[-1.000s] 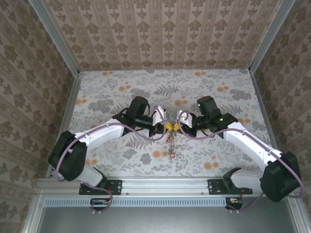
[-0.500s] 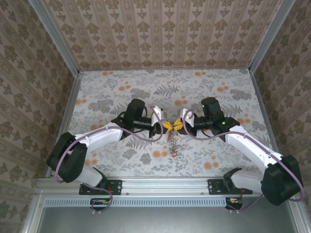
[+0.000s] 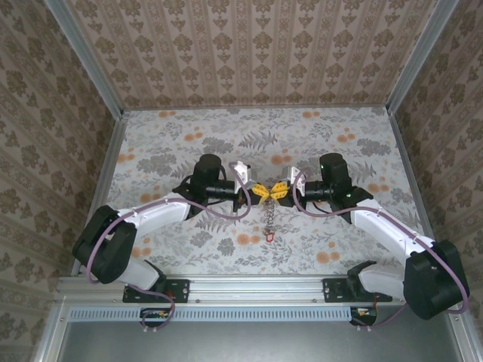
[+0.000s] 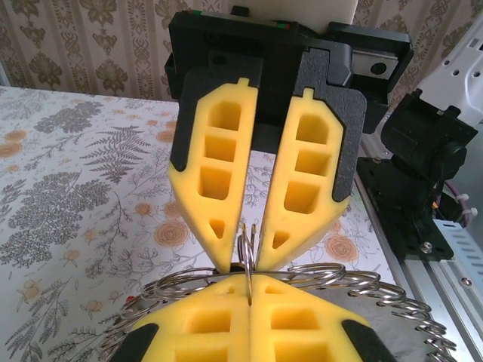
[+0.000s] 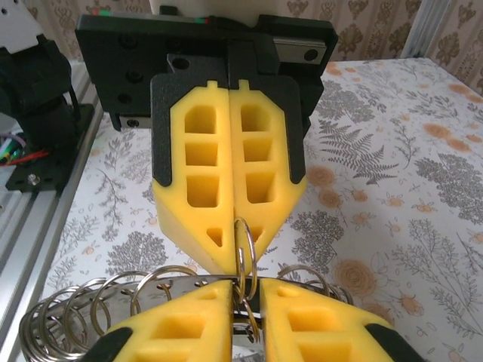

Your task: Put the keys on the keyring

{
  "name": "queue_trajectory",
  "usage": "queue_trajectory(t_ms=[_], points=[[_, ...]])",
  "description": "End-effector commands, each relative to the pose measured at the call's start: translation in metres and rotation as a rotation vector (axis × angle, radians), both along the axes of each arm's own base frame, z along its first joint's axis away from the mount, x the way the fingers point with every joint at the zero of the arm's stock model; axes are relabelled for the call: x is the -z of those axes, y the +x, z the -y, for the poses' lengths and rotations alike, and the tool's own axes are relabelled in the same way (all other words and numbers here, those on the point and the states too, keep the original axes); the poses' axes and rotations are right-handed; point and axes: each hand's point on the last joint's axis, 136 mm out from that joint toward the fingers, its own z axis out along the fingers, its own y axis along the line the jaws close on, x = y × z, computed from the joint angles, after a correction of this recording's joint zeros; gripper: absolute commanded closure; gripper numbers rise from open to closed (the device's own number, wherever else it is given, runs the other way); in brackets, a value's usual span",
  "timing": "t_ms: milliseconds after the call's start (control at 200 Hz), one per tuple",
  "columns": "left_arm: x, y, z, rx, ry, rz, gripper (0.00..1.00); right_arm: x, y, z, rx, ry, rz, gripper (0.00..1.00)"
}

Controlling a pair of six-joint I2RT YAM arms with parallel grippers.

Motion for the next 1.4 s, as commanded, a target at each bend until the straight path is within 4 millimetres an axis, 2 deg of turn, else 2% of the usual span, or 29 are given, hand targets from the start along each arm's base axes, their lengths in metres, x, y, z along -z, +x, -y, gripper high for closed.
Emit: queue_trajectory(t_ms=[0, 215, 380, 470, 565, 795, 960, 1100, 1395], points=[[-0.022, -0.006, 0.001, 0.045, -0.069, 0.037, 1.0, -0.008, 0.002, -0.002, -0.017, 0.042, 0.014, 0.86], [-0.02, -0.006, 0.001, 0.043, -0.064, 0.032, 1.0, -0.013, 0.004, -0.003, -0.011, 0.06, 0.02, 0.87], [-0.018, -0.004, 0.001, 0.032, -0.054, 0.029, 1.0, -0.015, 0.005, -0.003, -0.013, 0.064, 0.016, 0.98], [-0.015, -0.002, 0.0, 0.024, -0.033, 0.032, 1.0, -0.014, 0.006, -0.003, -0.006, 0.046, 0.006, 1.0], [-0.013, -0.001, -0.001, 0.015, -0.001, 0.046, 0.9, -0.011, 0.007, -0.001, 0.006, -0.005, 0.002, 1.0], [-0.004, -0.001, -0.005, 0.027, 0.109, 0.091, 0.83, -0.002, 0.0, 0.003, 0.003, -0.171, -0.014, 1.0], [-0.007, -0.001, -0.002, 0.038, 0.107, 0.1, 0.79, -0.002, -0.001, 0.0, 0.017, -0.223, -0.002, 1.0], [-0.011, -0.001, 0.001, 0.043, 0.094, 0.109, 0.8, -0.004, -0.003, -0.002, 0.011, -0.245, 0.005, 1.0], [-0.004, -0.004, 0.003, 0.056, 0.12, 0.097, 0.88, -0.017, -0.006, -0.009, -0.001, -0.223, 0.009, 1.0]])
